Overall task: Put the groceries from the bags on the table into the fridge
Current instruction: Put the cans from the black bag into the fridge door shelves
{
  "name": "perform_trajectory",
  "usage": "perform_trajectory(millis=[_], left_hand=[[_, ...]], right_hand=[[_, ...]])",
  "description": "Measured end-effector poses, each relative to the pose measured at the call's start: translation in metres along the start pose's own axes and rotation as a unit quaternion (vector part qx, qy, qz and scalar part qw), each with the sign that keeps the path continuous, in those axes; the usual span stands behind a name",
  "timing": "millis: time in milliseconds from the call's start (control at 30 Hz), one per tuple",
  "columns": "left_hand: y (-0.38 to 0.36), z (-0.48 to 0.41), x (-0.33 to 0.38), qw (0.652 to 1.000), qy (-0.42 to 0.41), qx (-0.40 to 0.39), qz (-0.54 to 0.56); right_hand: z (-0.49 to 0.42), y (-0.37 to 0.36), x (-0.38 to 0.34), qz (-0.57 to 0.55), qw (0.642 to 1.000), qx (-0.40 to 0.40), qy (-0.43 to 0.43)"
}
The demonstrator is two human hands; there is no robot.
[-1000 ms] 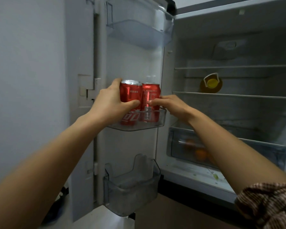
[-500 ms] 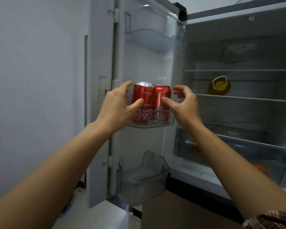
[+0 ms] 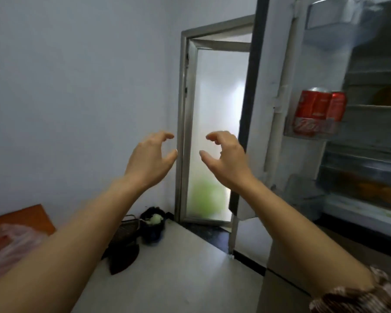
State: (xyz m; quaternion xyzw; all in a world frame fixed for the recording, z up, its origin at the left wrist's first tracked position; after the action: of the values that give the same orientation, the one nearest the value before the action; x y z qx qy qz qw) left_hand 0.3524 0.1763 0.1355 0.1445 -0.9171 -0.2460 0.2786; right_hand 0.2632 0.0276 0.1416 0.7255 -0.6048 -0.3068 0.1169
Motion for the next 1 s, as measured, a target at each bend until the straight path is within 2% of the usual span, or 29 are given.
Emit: perform_trajectory(millis=[133, 300, 733, 900, 1000], left_hand=[[0.045, 0.045, -0.105, 0.996, 0.069, -0.035, -0.046], [0.092, 0.101, -0.228, 0.979, 0.169, -0.066, -0.091], [0.225, 0.191, -0.505, 0.923, 0.319, -0.045, -0.211], [0.260, 0.226, -0.616, 0.887, 0.373, -0.091, -0.256], [0.284, 0.247, -0.672, 0.869, 0.407, -0.093, -0.264]], right_hand=[[0.029, -0.120, -0.061, 0.009, 0.994, -0.110, -0.019], [0.058, -0.246, -0.147, 0.012, 0.975, -0.221, 0.017], [0.080, -0.525, -0.324, -0.023, 0.931, -0.343, 0.127], [0.083, -0.637, -0.383, -0.028, 0.902, -0.402, 0.154], [0.085, -0.691, -0.417, -0.040, 0.886, -0.428, 0.171]])
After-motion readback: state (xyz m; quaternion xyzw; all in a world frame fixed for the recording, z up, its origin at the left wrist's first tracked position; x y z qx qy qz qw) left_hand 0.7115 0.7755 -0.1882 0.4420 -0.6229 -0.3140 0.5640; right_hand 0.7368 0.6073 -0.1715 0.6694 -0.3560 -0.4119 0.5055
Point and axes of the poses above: each hand's wrist, its own z-axis away from the middle knuckle, its own y-axis out of the back of the hand, x = y × z, the point moved 10 cm from there along -z, towards the middle knuckle, and after that the axes turned 4 degrees about z, right-handed, at the moved point
